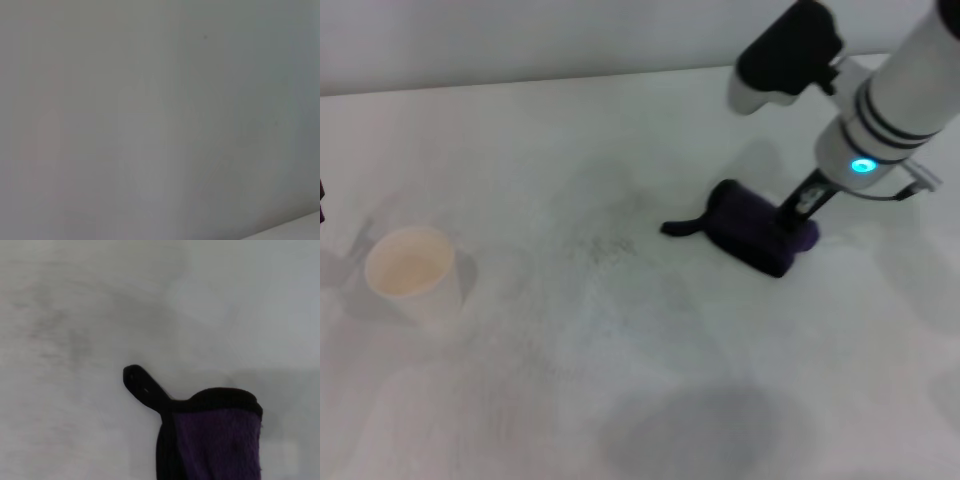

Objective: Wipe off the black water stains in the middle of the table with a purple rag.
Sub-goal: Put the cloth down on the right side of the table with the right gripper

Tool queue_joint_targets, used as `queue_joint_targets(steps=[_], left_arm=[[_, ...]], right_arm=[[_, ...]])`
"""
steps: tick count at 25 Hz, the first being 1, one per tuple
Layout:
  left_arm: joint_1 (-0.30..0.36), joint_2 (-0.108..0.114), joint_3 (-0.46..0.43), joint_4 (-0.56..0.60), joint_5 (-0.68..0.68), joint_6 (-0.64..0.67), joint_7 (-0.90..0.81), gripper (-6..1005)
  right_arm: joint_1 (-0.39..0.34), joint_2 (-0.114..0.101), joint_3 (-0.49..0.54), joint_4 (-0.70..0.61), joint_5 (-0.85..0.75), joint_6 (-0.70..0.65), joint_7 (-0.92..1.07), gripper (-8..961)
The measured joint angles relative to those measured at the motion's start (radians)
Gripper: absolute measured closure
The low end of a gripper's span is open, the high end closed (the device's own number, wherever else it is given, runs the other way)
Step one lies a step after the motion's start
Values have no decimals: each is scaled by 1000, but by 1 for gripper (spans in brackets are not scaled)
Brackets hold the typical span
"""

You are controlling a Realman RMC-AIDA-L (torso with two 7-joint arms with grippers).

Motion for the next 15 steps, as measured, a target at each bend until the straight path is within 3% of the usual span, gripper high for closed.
queue_joint_targets(steps=[10,15], left_arm=[[-6,0,0,5,3,12,0,113],[-11,0,0,5,4,14,0,113]], right_arm=[[-65,-12,243,-7,-113,12,-79,822],[-81,-18,280,-8,-106,14,-104,822]])
